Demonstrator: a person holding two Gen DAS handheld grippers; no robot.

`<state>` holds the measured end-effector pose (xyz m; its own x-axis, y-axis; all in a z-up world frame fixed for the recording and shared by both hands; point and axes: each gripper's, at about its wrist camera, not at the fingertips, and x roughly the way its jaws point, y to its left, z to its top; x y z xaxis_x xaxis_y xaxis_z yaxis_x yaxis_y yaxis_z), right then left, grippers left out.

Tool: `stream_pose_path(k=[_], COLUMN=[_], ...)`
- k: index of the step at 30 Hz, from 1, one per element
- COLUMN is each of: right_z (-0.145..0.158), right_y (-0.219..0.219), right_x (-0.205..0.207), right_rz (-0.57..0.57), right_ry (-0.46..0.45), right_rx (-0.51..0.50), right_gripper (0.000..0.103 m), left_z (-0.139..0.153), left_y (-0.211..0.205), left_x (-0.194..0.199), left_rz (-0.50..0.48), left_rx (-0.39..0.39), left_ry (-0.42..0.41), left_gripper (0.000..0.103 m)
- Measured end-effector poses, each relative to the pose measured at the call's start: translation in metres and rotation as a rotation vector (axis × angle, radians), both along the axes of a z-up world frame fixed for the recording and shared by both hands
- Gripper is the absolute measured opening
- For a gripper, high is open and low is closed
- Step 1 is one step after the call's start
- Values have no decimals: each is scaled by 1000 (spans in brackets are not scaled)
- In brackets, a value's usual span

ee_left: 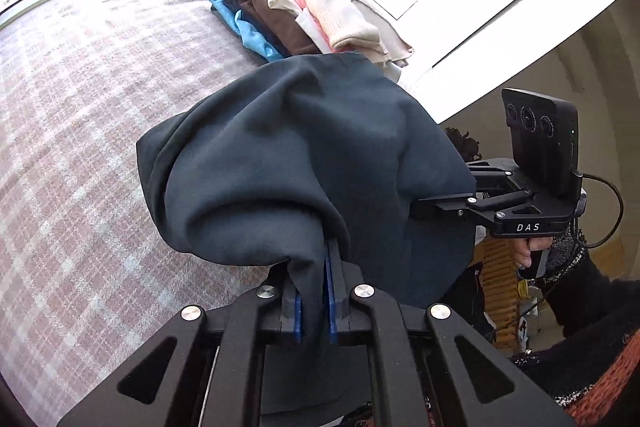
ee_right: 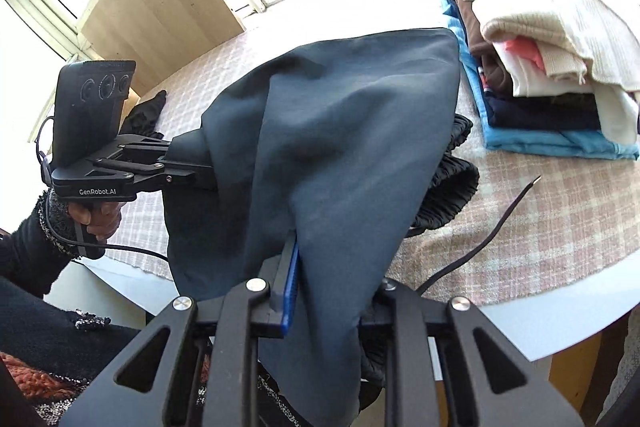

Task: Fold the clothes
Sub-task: 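Grasp the folded grey trousers with both tools at the folded edge, then lift the trousers with both tools and carry them over the clothes stack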

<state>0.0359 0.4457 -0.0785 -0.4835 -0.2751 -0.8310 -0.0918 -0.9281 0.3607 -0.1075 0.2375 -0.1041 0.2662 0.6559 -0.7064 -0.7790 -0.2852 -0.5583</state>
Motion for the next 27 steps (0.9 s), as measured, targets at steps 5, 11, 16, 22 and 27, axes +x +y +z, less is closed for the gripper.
stream_pose_path(k=[5, 11, 16, 22, 27], right_z=[73, 168, 226, 265, 252], right_y=[-19, 12, 67, 157, 235], right_x=[-11, -24, -45, -73, -109], right_rz=[-7, -13, -28, -28, -21], right_ry=[82, 156, 186, 207, 173], right_rx=[97, 232, 309, 340, 279], right_gripper=[20, 20, 20, 20, 20], left_z=[60, 143, 208, 257, 261], left_y=[2, 47, 118, 215, 269], left_x=[-9, -32, -38, -51, -74], left_rz=[-28, -70, -105, -95, -64], left_rx=[114, 218, 272, 300, 293], left_ry=[51, 162, 280, 352, 333], left_gripper=[7, 7, 7, 7, 7])
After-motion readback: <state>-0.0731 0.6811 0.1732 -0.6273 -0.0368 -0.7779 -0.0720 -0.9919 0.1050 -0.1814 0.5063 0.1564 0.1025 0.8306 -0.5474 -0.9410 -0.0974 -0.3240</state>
